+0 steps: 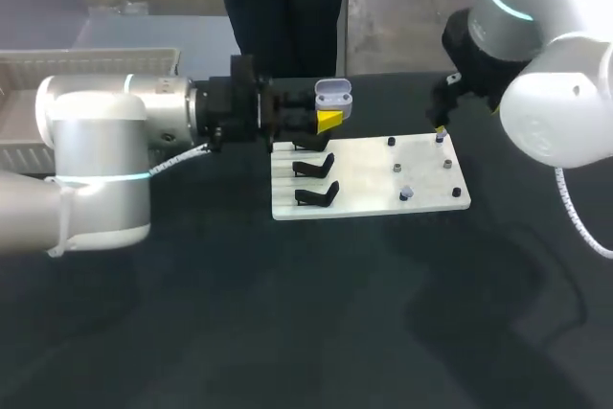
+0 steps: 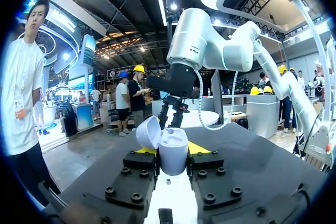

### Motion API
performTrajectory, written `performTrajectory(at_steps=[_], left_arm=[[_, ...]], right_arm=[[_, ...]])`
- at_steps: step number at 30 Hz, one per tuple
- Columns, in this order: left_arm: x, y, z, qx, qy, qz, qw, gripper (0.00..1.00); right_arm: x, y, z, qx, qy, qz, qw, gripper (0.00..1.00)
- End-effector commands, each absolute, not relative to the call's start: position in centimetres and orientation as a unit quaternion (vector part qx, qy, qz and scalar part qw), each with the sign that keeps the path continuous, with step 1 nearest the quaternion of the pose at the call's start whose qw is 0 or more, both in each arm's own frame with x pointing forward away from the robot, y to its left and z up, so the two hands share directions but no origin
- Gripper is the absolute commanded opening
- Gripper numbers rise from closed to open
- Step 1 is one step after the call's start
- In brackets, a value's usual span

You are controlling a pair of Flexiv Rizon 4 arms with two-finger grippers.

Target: Pick up each earbud case from the left stands, insert the matching earbuds, close the lid, and place the case in the box.

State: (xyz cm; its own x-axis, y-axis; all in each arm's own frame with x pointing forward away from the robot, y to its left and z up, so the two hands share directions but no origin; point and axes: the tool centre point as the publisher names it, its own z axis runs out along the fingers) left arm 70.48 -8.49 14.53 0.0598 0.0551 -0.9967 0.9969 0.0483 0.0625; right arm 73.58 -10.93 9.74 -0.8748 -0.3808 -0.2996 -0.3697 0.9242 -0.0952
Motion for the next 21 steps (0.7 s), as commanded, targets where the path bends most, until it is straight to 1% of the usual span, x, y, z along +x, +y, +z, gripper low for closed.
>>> performTrajectory(at_steps=[1,7,19,21], left_arm=[[70.7,-8.6,14.5,0.519,0.514,-0.458,0.507,0.0],[70.6,-8.6,14.6,0.519,0.514,-0.458,0.507,0.0],[70.6,-8.6,14.6,0.519,0.514,-0.458,0.507,0.0],[70.6,-8.6,14.6,0.519,0.514,-0.458,0.507,0.0]], right_arm=[[73.8,-10.6,9.4,-0.19,0.969,-0.027,0.155,1.0],[74.0,-10.7,9.1,-0.191,0.97,-0.048,0.144,1.0],[74.9,-10.1,7.0,-0.182,0.971,-0.131,0.08,1.0],[74.8,-10.0,6.8,-0.177,0.971,-0.137,0.08,1.0]])
